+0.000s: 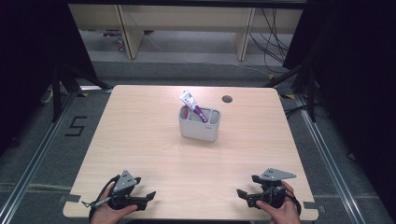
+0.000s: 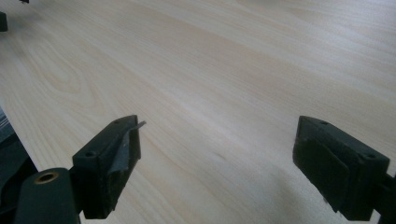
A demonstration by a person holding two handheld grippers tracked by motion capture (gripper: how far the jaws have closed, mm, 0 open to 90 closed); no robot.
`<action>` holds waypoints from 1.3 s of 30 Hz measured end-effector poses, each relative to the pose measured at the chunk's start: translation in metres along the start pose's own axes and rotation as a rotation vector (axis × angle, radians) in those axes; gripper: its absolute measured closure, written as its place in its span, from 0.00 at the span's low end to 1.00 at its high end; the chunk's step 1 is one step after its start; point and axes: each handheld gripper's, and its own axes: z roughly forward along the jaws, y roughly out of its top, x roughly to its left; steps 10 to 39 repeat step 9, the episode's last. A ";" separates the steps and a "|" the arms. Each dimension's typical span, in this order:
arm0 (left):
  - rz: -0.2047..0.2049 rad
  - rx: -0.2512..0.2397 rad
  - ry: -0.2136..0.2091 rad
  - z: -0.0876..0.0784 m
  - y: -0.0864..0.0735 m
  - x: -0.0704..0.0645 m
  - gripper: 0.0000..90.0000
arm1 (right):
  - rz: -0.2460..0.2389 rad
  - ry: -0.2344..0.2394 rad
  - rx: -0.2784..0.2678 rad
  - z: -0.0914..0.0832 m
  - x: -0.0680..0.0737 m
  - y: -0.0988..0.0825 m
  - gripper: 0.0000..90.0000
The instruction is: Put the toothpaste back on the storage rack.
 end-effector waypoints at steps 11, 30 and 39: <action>0.002 -0.004 -0.003 0.001 0.000 0.000 0.24 | -0.007 -0.021 0.009 0.000 -0.001 -0.001 0.18; 0.002 -0.004 -0.003 0.001 0.000 0.000 0.24 | -0.007 -0.021 0.009 0.000 -0.001 -0.001 0.18; 0.002 -0.004 -0.003 0.001 0.000 0.000 0.24 | -0.007 -0.021 0.009 0.000 -0.001 -0.001 0.18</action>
